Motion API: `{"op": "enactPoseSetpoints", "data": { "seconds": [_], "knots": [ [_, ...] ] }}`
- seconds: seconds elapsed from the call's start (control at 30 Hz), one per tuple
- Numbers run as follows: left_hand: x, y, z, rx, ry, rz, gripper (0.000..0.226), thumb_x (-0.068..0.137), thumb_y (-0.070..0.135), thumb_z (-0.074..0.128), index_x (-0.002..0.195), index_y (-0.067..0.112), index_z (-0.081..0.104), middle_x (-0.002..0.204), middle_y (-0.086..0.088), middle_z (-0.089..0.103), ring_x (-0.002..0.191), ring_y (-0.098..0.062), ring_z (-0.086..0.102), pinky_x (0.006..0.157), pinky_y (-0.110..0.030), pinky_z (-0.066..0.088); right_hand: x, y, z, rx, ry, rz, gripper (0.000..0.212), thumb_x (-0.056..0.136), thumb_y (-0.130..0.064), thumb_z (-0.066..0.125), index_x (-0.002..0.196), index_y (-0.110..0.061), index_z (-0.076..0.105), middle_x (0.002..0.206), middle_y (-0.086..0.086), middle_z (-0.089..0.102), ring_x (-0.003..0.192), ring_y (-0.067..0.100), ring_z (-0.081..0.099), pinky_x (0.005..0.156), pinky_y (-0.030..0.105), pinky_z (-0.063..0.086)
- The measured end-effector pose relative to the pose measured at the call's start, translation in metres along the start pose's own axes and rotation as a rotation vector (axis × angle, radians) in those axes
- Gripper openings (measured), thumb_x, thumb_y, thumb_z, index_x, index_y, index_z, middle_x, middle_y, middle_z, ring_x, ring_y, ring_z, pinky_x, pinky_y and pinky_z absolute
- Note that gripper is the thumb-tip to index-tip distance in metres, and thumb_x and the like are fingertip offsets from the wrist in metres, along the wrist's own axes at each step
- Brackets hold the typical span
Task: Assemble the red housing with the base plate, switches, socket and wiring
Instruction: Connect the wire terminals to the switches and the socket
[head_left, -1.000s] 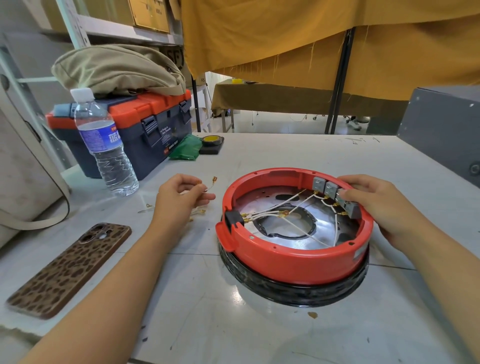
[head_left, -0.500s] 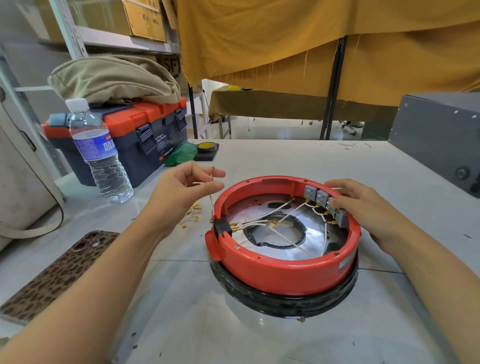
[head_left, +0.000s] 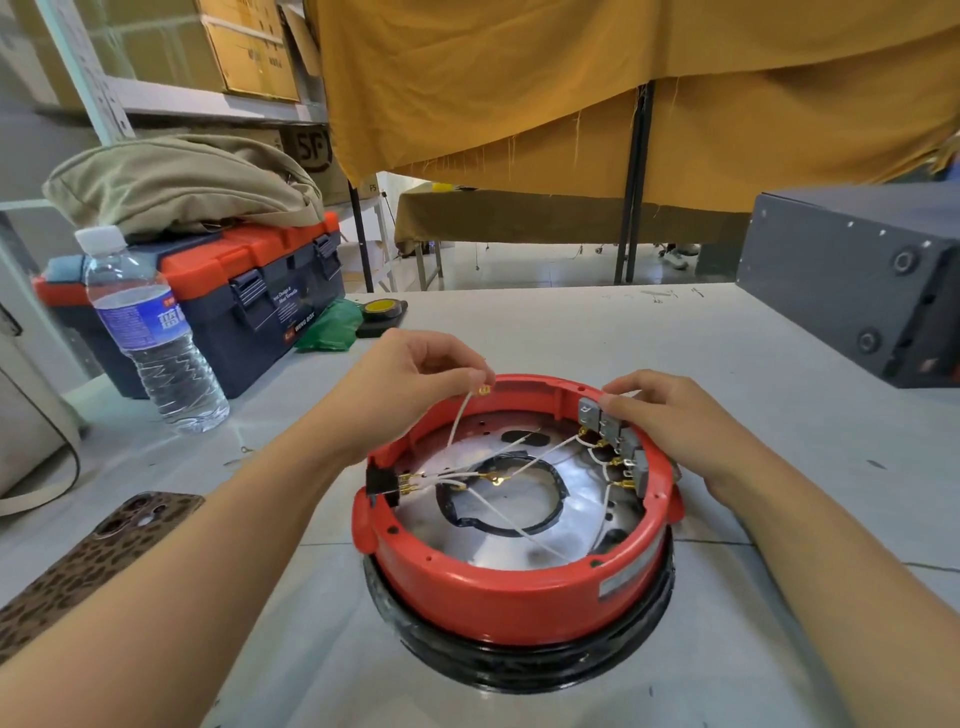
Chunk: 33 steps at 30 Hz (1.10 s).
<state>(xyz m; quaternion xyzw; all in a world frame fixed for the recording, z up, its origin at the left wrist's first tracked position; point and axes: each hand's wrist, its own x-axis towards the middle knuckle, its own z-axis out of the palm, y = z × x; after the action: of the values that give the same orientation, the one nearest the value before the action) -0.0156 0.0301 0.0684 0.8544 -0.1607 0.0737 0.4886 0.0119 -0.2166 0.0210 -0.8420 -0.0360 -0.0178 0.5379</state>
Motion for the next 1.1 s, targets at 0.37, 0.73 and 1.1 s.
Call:
{"op": "enactPoseSetpoints", "data": {
  "seconds": [0.37, 0.73, 1.1],
  "knots": [
    [0.023, 0.010, 0.033, -0.224, -0.177, -0.219, 0.012, 0.084, -0.005, 0.063, 0.095, -0.002, 0.065, 0.082, -0.012, 0.075, 0.066, -0.010, 0.067, 0.064, -0.016, 0.055, 0.000, 0.000, -0.002, 0.049, 0.032, -0.023, 0.015, 0.083, -0.035, 0.067, 0.091, -0.023, 0.070, 0.089, 0.000, 0.068, 0.075, 0.015, 0.064, 0.073, 0.029, 0.051],
    [0.044, 0.014, 0.059, -0.046, -0.316, -0.363, 0.005, 0.080, 0.000, 0.069, 0.077, 0.003, 0.071, 0.062, -0.003, 0.072, 0.058, -0.006, 0.068, 0.056, -0.011, 0.050, -0.003, -0.003, 0.009, 0.322, -0.092, 0.048, 0.028, 0.090, -0.007, 0.056, 0.115, -0.016, 0.064, 0.105, 0.008, 0.070, 0.089, 0.021, 0.067, 0.083, 0.035, 0.054],
    [0.047, 0.000, 0.068, -0.002, -0.301, -0.361, 0.007, 0.077, 0.005, 0.072, 0.070, 0.008, 0.073, 0.067, -0.004, 0.068, 0.062, -0.010, 0.061, 0.057, -0.018, 0.052, -0.001, -0.001, 0.013, 0.314, -0.067, 0.023, 0.026, 0.091, -0.009, 0.055, 0.113, -0.018, 0.065, 0.102, 0.003, 0.070, 0.086, 0.014, 0.067, 0.073, 0.022, 0.053]
  ]
}}
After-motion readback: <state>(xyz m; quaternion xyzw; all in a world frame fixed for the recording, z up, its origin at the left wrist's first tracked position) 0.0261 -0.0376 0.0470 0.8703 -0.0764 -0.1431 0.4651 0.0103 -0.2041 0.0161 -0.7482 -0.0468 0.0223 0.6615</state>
